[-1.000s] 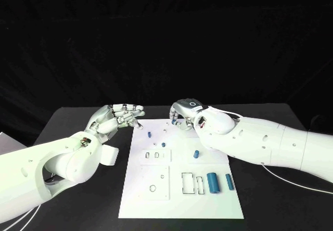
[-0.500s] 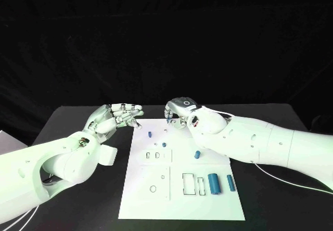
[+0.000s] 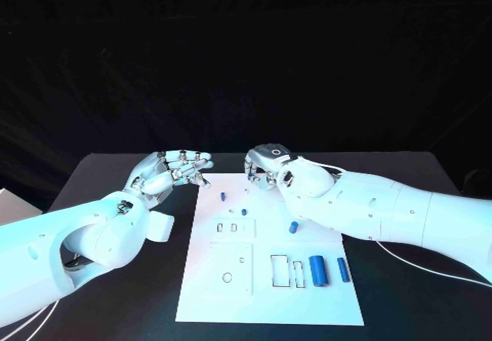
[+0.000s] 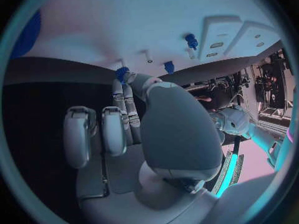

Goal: Assemble the parts on the task board

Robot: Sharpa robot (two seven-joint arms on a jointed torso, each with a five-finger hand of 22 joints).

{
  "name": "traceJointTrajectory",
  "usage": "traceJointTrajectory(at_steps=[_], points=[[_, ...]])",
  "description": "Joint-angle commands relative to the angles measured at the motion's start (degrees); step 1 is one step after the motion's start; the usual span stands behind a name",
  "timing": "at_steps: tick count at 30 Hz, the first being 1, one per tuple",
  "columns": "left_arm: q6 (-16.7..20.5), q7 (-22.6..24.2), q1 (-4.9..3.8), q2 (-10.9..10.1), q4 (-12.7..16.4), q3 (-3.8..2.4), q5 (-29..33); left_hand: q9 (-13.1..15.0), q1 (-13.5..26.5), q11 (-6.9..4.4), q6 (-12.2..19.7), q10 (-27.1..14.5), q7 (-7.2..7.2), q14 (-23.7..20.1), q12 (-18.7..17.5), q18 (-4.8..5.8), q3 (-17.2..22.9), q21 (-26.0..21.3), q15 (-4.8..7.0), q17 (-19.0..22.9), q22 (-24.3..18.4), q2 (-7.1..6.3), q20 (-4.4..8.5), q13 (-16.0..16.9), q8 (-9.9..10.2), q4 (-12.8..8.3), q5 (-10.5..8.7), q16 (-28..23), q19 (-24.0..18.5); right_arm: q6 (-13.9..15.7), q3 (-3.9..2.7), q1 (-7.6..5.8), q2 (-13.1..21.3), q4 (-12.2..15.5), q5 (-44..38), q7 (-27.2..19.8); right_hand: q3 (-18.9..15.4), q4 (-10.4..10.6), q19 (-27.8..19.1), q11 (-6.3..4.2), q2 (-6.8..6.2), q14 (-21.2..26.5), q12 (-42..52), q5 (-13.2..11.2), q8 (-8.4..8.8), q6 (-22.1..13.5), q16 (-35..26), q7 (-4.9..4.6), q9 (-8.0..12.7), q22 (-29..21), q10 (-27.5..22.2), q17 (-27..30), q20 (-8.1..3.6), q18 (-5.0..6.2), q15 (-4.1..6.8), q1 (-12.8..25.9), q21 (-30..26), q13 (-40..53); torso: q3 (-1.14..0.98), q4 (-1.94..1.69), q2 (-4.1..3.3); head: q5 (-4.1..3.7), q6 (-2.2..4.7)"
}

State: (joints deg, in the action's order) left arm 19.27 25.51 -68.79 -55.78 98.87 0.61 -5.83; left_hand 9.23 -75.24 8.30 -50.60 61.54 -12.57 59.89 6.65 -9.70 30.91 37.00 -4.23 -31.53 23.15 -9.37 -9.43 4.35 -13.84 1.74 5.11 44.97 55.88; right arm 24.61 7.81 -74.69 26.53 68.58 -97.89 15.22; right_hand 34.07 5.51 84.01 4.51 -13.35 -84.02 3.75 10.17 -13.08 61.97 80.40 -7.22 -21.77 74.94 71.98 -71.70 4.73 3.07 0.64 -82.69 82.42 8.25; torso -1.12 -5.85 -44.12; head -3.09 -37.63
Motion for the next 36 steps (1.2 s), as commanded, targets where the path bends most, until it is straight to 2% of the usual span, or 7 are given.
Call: traceJointTrajectory(at_steps=[1, 16, 25, 32, 36], points=[[-1.1, 0.3, -0.21, 0.2, 0.0, -0.05, -0.3, 0.1, -0.6, 0.16, 0.0, 0.3, 0.22, -0.5, 0.2, -0.52, 0.3, 0.4, 0.02, 0.0, 0.1, -0.09, 0.07, 0.1, -0.4, 0.0, -0.2, 0.2, -0.3, -1.8, 0.02, 0.03, -0.1, 0.0, -0.8, 0.2, -0.1, -0.2, 1.5, -1.11, 0.07, -3.0, 0.0, 0.1, -0.29, 0.2, 0.3, -0.08, 0.0, 5.6, 1.6, 0.0, -0.14, -0.86, 0.35, 0.5, 0.3, 0.7, 0.01, -0.03, -0.02, 0.1, -0.13], [-1.1, 0.2, -0.23, 0.1, -0.1, -0.04, -0.3, 0.1, -0.6, 0.16, 0.0, 0.3, 0.22, -0.5, 0.2, -0.52, 0.3, 0.4, 0.02, 0.0, 0.1, -0.09, 0.07, 0.1, -0.4, 0.0, -0.2, 0.2, -0.3, -3.0, 0.11, 0.05, -0.1, -0.2, -0.7, 0.3, -0.1, -0.2, 1.5, -1.11, 0.08, -3.0, 0.0, 0.0, -0.28, 0.2, 0.3, -0.05, -0.1, 5.7, 1.6, 0.1, -0.13, -0.87, 0.35, 0.8, 0.4, 0.7, -0.03, 0.05, -0.13, 0.18, -0.52], [-1.2, 0.2, -0.23, 0.2, -0.3, -0.04, -0.3, 0.1, -0.6, 0.16, 0.0, 0.3, 0.22, -0.5, 0.2, -0.52, 0.3, 0.4, 0.02, 0.0, 0.1, -0.09, 0.07, 0.1, -0.4, 0.0, -0.2, 0.2, -0.3, -2.8, 0.14, 0.11, -0.2, 0.0, -0.5, 0.1, -0.2, -0.1, 1.4, -1.11, -0.07, -3.0, 0.0, -0.1, -0.25, 0.1, 0.3, -0.03, -0.2, 5.6, 1.5, 0.1, -0.13, -0.85, 0.34, 1.1, 0.3, 0.7, -0.01, -0.02, -0.15, 0.23, -0.6], [-1.1, 0.2, -0.23, 0.2, -0.5, -0.04, -0.3, 0.1, -0.6, 0.16, 0.0, 0.3, 0.22, -0.5, 0.2, -0.52, 0.3, 0.4, 0.02, 0.0, 0.1, -0.09, 0.07, 0.1, -0.4, 0.0, -0.2, 0.2, -0.3, -2.3, 0.15, 0.16, -0.3, -0.1, -0.5, 0.2, -0.2, -0.1, 1.4, -1.09, -0.15, -3.0, -0.1, -0.2, -0.19, 0.0, 0.3, -0.03, -0.2, 5.5, 1.5, 0.2, -0.12, -0.83, 0.33, 1.3, 0.2, 0.7, 0.01, 0.16, -0.19, 0.33, -0.58], [-1.1, 0.2, -0.23, 0.2, -0.5, -0.04, -0.3, 0.1, -0.6, 0.16, 0.0, 0.3, 0.22, -0.5, 0.2, -0.52, 0.3, 0.4, 0.02, 0.0, 0.1, -0.09, 0.07, 0.1, -0.4, 0.0, -0.2, 0.2, -0.3, -2.0, 0.16, 0.17, -0.3, -0.2, -0.5, 0.2, -0.1, -0.1, 1.3, -1.01, -0.32, -2.9, -0.2, -0.2, -0.01, -0.3, 0.2, -0.08, -0.3, 5.4, 1.2, 0.4, -0.11, -0.79, 0.27, 1.6, 0.1, 0.7, 0.0, 0.13, -0.18, 0.26, -0.51]])
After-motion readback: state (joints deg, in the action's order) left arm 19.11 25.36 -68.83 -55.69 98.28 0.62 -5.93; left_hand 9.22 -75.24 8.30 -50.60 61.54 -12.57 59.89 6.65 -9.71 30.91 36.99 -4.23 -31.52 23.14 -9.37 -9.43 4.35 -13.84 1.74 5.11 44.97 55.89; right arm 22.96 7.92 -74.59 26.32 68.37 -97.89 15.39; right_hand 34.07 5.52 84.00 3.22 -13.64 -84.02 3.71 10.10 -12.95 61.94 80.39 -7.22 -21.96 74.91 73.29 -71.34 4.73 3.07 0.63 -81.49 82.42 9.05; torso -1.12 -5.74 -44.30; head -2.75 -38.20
